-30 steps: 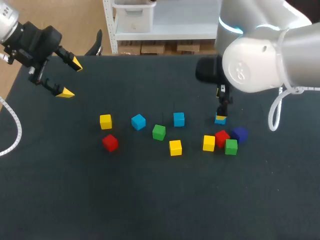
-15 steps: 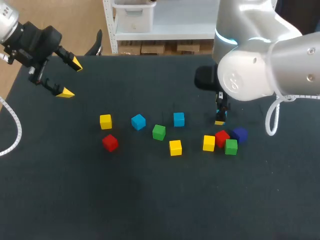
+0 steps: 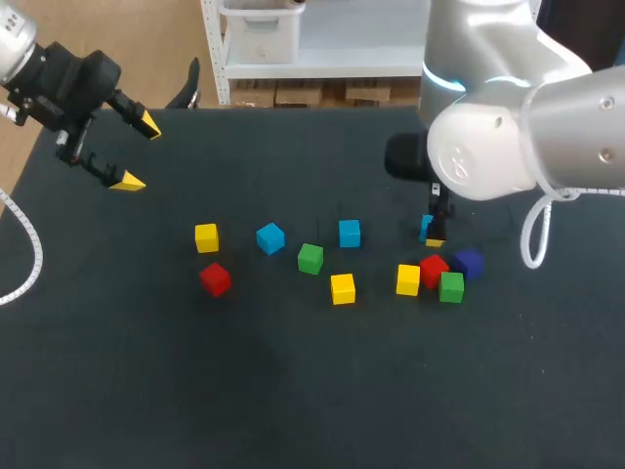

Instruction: Place the blue cubes, place green cubes on the blue cubes, place the yellow cubes on the green cubes, then place the red cubes on the yellow cubes, and place purple cube on the red cubes.

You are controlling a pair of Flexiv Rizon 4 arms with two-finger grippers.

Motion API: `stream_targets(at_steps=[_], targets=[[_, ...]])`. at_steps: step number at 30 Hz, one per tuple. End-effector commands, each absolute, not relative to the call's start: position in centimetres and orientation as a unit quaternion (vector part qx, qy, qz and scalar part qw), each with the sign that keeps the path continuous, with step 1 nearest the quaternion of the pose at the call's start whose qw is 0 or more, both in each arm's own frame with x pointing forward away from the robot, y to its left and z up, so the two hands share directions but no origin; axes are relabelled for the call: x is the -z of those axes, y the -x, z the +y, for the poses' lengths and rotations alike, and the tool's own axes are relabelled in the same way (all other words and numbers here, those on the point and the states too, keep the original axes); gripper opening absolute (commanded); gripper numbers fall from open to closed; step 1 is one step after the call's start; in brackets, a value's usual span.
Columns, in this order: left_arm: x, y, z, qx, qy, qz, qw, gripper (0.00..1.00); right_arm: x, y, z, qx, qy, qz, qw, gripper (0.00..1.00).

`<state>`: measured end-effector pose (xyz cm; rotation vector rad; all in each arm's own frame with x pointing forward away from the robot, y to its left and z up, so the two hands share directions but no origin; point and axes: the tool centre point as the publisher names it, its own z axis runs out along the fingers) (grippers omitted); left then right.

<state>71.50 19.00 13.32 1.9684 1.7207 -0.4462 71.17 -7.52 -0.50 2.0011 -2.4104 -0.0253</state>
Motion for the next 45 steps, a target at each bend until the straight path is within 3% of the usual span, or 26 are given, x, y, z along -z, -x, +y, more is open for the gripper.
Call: stream_targets(at_steps=[1,7,10,12,14,15,45], targets=[[-13.3,-71.5,19.0,0.163,-0.721,0.629,0.242,1.00,0.5,-70.8,-7.7,0.005,-0.638,-0.770,0.002,0.84],[-13.3,-71.5,19.0,0.163,-0.721,0.629,0.242,1.00,0.5,-70.8,-7.8,0.002,-0.638,-0.770,0.002,0.51],[-13.3,-71.5,19.0,0.163,-0.721,0.629,0.242,1.00,0.5,-70.8,-7.8,0.002,-0.639,-0.769,0.002,0.45],[-13.3,-71.5,19.0,0.163,-0.721,0.629,0.242,1.00,0.5,-70.8,-7.8,0.002,-0.639,-0.769,0.002,0.36],[-13.3,-71.5,19.0,0.163,-0.721,0.629,0.242,1.00,0.5,-70.6,-7.8,0.002,-0.639,-0.769,0.002,0.03],[-13.3,-71.5,19.0,0.163,-0.721,0.629,0.242,1.00,0.5,-70.6,-7.8,0.002,-0.639,-0.769,0.002,0.00],[-13.3,-71.5,19.0,0.163,-0.721,0.629,0.242,1.00,-0.9,-70.6,-1.2,0.015,-0.726,-0.687,-0.005,0.00]])
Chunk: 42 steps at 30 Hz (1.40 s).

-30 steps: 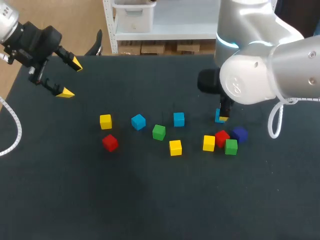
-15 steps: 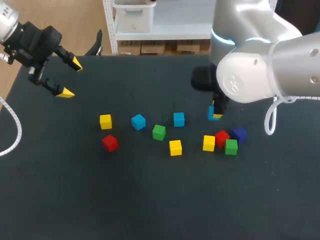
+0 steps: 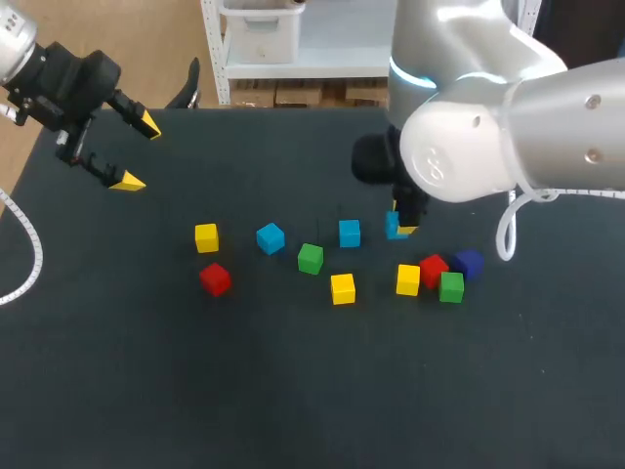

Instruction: Place the blue cubes, place green cubes on the blue cubes, place the yellow cubes on the green cubes, then place the red cubes on the yellow cubes, and place purple cube on the red cubes.

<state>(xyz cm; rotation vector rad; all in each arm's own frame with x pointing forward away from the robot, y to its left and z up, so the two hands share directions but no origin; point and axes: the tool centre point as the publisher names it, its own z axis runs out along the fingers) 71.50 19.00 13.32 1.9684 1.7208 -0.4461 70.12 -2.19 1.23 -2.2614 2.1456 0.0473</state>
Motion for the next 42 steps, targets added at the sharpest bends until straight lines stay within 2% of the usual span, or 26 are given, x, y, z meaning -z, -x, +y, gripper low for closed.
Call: stream_targets(at_steps=[1,15,42], targets=[[-13.3,-71.5,19.0,0.163,-0.721,0.629,0.242,1.00,-0.8,-70.6,-1.0,-0.014,0.728,0.686,0.005,0.00],[-13.3,-71.5,19.0,0.163,-0.721,0.629,0.242,1.00,-0.4,-70.5,0.5,-0.009,0.731,0.682,-0.001,0.00],[-13.3,-71.5,19.0,0.163,-0.721,0.629,0.242,1.00,0.1,-70.1,0.0,-0.004,0.719,0.695,-0.008,0.00]])
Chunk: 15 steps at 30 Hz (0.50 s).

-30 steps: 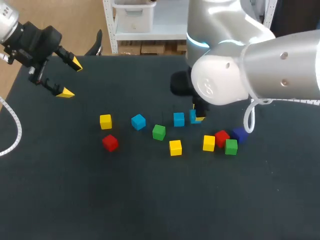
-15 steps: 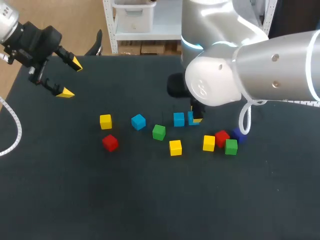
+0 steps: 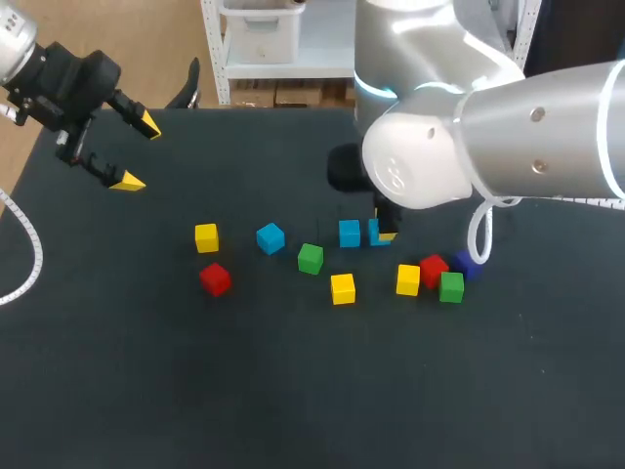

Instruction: Place the blue cubes, place green cubes on the blue cubes, place the yellow cubes on the green cubes, then place the red cubes on the yellow cubes, and place purple cube on the red cubes.

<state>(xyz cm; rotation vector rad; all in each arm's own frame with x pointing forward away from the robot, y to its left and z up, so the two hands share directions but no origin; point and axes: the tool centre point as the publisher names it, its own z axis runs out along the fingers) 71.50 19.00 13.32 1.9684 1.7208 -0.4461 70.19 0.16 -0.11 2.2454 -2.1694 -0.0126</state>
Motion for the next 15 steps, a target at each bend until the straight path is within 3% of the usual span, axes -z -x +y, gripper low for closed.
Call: stream_targets(at_steps=[1,15], targets=[[-13.27,-71.55,19.03,0.163,-0.721,0.629,0.242,1.00,0.13,-70.12,0.01,0.004,-0.719,-0.695,0.009,0.00],[-13.27,-71.55,19.03,0.163,-0.721,0.629,0.242,1.00,0.24,-70.33,0.18,0.005,-0.719,-0.695,0.008,0.00]])
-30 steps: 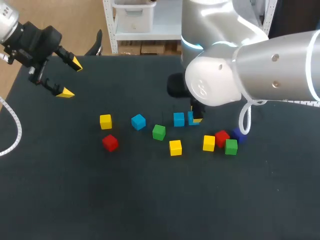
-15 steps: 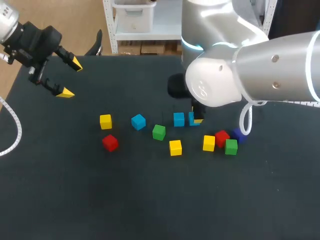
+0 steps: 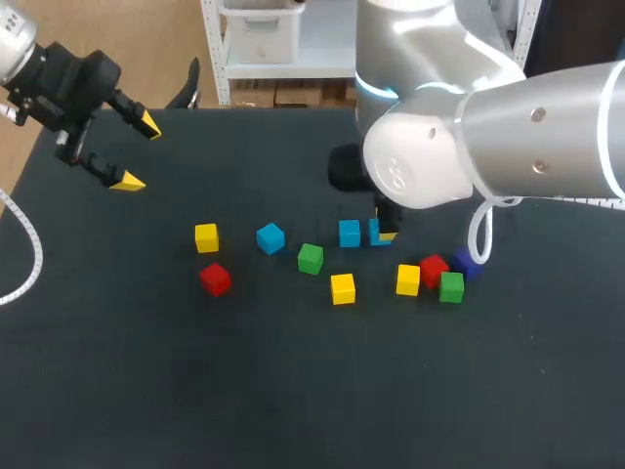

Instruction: Place the blue cubes, place green cubes on the blue cubes, place the yellow cubes on the green cubes, then place the red cubes on the yellow cubes, and place purple cube on the red cubes.

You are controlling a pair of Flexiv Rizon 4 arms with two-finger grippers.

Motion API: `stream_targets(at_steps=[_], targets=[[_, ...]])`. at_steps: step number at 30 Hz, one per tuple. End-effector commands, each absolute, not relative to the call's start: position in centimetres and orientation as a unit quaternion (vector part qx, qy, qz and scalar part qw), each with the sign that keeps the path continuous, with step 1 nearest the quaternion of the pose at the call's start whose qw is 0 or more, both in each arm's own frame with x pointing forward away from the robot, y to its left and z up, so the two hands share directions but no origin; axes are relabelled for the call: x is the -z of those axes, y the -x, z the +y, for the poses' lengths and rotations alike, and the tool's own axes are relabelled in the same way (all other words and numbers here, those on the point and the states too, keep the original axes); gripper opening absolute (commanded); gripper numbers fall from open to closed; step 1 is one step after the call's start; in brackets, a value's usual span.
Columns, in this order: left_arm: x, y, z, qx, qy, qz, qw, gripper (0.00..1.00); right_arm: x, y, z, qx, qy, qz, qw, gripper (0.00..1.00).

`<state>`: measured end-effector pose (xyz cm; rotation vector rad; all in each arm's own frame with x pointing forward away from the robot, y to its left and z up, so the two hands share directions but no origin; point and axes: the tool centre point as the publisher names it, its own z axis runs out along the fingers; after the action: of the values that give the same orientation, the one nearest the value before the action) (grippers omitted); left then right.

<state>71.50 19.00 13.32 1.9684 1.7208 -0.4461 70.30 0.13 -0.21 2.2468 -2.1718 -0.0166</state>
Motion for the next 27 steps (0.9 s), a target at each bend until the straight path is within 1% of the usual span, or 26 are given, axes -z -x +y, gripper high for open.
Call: stream_targets(at_steps=[1,27], targets=[[-13.27,-71.55,19.03,0.163,-0.721,0.629,0.242,1.00,0.25,-70.33,0.20,0.006,-0.719,-0.694,0.008,0.00],[-13.27,-71.55,19.03,0.163,-0.721,0.629,0.242,1.00,0.43,-70.38,0.27,0.005,-0.714,-0.700,0.010,0.00]])
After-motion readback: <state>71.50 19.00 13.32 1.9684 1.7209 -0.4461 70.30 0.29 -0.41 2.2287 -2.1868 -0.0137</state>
